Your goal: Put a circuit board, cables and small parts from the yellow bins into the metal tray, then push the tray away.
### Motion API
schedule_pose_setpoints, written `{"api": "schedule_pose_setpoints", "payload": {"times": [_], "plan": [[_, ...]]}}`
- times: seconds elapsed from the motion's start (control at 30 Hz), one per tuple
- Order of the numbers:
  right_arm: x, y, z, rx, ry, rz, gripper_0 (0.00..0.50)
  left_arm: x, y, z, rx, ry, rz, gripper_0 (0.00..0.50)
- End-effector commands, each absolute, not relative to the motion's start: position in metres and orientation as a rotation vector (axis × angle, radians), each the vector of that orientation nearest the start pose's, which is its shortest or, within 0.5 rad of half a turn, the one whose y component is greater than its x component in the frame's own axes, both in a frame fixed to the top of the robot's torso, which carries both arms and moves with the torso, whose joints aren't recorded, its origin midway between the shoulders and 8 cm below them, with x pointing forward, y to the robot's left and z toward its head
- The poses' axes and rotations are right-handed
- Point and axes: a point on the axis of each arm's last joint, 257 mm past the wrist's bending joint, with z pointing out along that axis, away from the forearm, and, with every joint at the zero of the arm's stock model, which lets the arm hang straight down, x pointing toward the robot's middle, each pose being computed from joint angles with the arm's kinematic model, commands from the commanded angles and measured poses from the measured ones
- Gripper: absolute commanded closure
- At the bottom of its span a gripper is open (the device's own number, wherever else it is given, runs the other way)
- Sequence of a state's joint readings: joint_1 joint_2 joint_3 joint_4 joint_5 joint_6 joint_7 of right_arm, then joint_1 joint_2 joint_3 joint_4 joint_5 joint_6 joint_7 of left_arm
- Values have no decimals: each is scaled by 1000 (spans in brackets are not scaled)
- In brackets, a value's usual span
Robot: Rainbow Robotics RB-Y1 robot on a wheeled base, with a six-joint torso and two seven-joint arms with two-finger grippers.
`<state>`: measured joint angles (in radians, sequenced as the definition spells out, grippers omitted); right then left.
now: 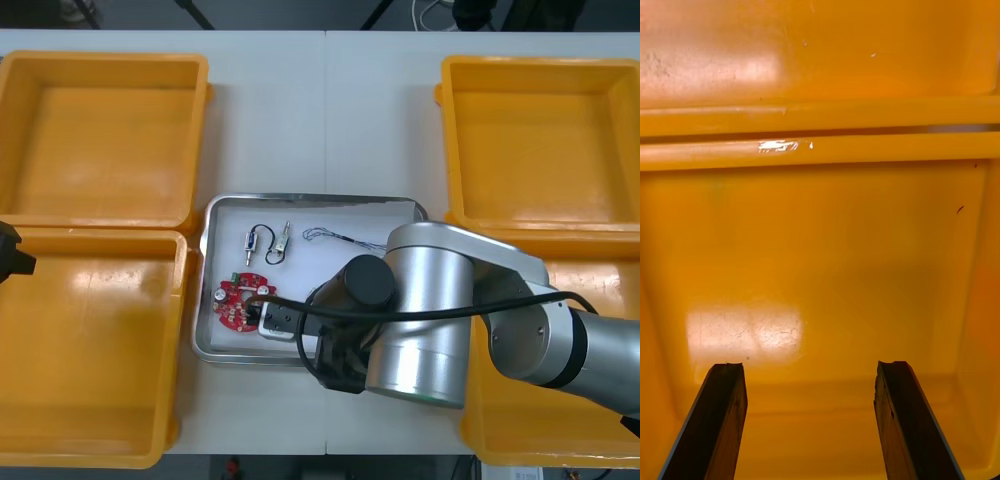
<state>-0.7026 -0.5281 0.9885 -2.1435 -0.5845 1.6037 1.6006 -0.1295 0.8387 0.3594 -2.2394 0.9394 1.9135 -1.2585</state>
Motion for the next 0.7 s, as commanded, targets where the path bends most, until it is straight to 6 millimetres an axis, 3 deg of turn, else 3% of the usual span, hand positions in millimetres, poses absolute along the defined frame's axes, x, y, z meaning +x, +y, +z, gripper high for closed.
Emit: {"api": "schedule_pose_setpoints", "payload": {"times": [0.03, 0.7], "plan": [[323, 17, -274, -1869, 1919, -124, 0, 353, 398, -138, 88, 2654, 142, 0], [330, 44, -313, -1893, 1925, -200, 0, 354, 399, -139, 92, 2654, 149, 0]]}}
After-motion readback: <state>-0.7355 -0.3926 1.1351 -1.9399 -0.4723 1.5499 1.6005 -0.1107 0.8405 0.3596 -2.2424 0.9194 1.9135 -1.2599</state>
